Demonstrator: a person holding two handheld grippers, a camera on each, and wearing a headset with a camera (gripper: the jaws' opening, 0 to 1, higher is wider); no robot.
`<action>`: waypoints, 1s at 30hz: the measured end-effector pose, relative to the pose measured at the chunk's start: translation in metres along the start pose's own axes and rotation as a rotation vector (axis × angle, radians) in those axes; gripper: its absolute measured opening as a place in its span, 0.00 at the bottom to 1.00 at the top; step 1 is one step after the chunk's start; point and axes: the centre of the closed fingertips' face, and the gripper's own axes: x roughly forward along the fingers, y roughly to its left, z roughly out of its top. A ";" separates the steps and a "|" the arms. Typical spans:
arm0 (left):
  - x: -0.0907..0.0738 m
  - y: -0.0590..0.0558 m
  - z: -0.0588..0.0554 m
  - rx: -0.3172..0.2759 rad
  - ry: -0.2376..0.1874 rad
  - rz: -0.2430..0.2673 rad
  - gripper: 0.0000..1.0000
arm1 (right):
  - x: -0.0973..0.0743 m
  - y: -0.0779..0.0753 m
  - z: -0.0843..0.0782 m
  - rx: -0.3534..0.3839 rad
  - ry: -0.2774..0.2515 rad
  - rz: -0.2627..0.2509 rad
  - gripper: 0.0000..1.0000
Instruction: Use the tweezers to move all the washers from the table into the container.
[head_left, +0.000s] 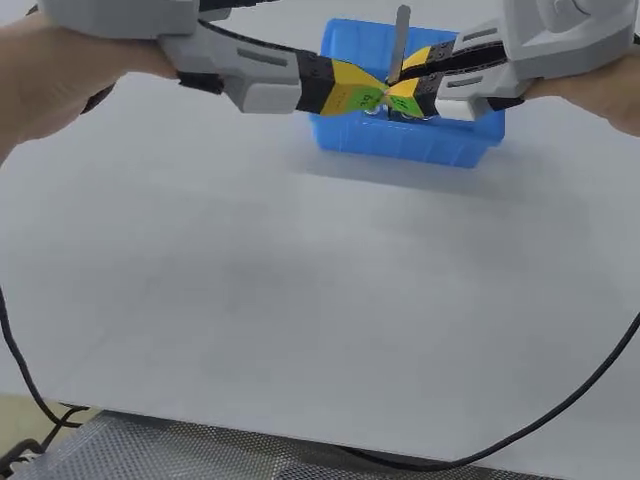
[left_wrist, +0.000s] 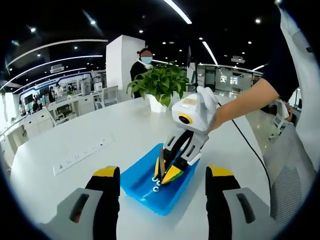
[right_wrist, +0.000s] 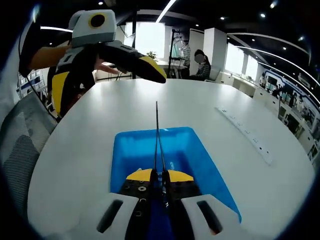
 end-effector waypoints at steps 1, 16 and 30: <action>0.003 -0.001 -0.001 0.003 0.002 -0.012 0.72 | 0.000 0.000 0.000 -0.001 0.000 0.000 0.10; 0.051 0.002 0.001 0.012 0.011 -0.125 0.46 | -0.003 0.004 0.001 -0.001 -0.003 -0.001 0.10; 0.056 -0.004 0.004 -0.025 -0.009 -0.184 0.19 | -0.007 0.010 0.002 0.004 -0.003 0.003 0.10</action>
